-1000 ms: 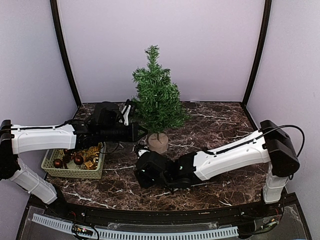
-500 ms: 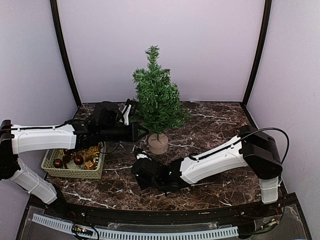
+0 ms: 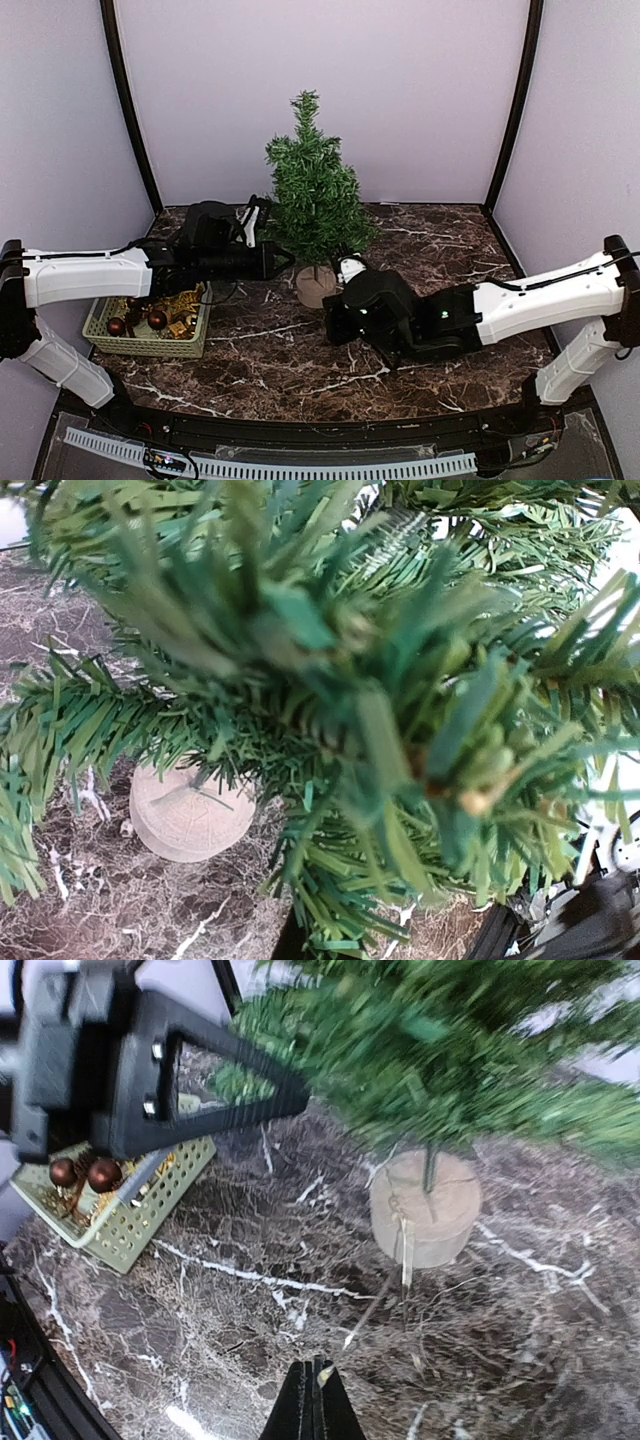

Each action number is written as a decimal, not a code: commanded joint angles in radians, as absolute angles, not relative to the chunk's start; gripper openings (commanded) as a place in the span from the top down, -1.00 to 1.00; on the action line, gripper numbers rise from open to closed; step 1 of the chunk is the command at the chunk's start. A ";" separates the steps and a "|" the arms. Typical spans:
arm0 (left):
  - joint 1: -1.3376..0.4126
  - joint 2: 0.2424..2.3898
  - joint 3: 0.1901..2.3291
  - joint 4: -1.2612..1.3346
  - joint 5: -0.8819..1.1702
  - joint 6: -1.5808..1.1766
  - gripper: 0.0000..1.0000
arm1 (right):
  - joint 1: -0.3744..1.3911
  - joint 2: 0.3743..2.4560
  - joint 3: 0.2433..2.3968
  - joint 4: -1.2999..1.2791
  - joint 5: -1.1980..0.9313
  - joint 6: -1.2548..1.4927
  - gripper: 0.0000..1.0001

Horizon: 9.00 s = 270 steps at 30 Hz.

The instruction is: Decorate the small christmas tree

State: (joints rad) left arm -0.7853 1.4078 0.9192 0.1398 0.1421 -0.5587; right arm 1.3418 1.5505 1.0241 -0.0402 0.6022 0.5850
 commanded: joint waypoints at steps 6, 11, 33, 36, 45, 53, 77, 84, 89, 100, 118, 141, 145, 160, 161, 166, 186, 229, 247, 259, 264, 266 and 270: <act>-0.766 1.399 0.916 0.190 0.149 -0.532 1.00 | 1.349 1.276 0.995 -0.136 0.627 0.484 1.00; -0.767 1.400 0.916 0.189 0.148 -0.527 1.00 | 1.350 1.206 1.051 -0.111 0.387 0.369 1.00; -0.763 1.418 0.909 0.200 0.150 -0.523 1.00 | 1.350 1.371 1.394 -0.035 0.268 0.243 1.00; -0.763 1.407 0.894 0.195 0.135 -0.523 1.00 | 1.350 1.340 1.374 -0.064 0.449 0.264 1.00; -0.755 1.392 0.883 0.175 0.126 -0.519 1.00 | 1.347 1.223 1.279 -0.088 0.653 0.304 1.00; -0.754 1.374 0.875 0.156 0.110 -0.511 1.00 | 1.338 1.174 1.223 -0.115 0.875 0.321 1.00; -0.735 1.330 0.849 0.097 0.057 -0.482 1.00 | 0.890 0.991 0.976 -0.482 1.044 0.623 1.00; -0.733 1.326 0.854 0.095 0.056 -0.466 1.00 | 0.813 1.086 0.814 -0.552 0.894 0.840 1.00; -0.727 1.317 0.854 0.088 0.058 -0.457 1.00 | 0.755 1.105 0.729 -0.478 0.780 0.875 1.00; -0.727 1.318 0.876 0.107 0.119 -0.432 1.00 | 0.749 0.895 0.705 -0.333 0.453 0.663 -0.68; -0.727 1.315 0.891 0.111 0.139 -0.429 1.00 | 0.749 0.769 0.884 -0.321 -0.097 0.437 -0.89; -0.727 1.323 0.911 0.085 0.143 -0.421 1.00 | 0.770 1.299 1.331 -0.694 -0.301 0.007 -0.67; -0.727 1.328 0.915 0.082 0.146 -0.420 1.00 | 0.797 1.356 1.383 -0.741 -0.315 -0.014 0.13; -0.725 1.325 0.907 0.072 0.100 -0.431 1.00 | 0.813 1.056 1.378 -0.501 -0.168 0.111 1.00; -0.725 1.325 0.905 0.071 0.100 -0.431 1.00 | 0.813 1.026 1.368 -0.476 -0.131 0.117 1.00; -0.723 1.321 0.902 0.065 0.089 -0.431 1.00 | 0.813 0.946 1.332 -0.443 0.125 0.132 1.00; -0.685 1.297 0.892 0.064 0.083 -0.416 1.00 | 0.811 0.998 1.119 -0.390 0.378 0.285 1.00; -0.703 0.938 0.844 0.107 0.274 0.073 -0.49 | 0.947 1.132 1.149 -0.055 -0.128 0.277 1.00; -0.968 1.321 1.190 -0.064 0.145 0.324 -0.68 | 0.948 1.112 1.133 -0.044 -0.147 0.271 1.00; -0.968 1.322 1.175 -0.035 0.120 0.293 0.88 | 0.948 1.104 1.146 -0.117 0.028 0.276 1.00; -0.968 1.259 1.100 -0.003 0.080 0.259 1.00 | 0.946 1.060 1.146 -0.211 0.361 0.329 1.00; -0.968 1.245 1.081 -0.002 0.066 0.248 1.00 | 0.944 1.040 1.146 -0.248 0.481 0.351 1.00; -0.967 1.225 1.054 -0.003 0.027 0.225 1.00 | 0.926 1.009 1.147 -0.330 0.680 0.392 1.00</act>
State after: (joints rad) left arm -0.9672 1.2633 1.0908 -0.0200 0.0792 0.2600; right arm 0.9421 1.0519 1.1221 -0.2626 0.3843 0.3359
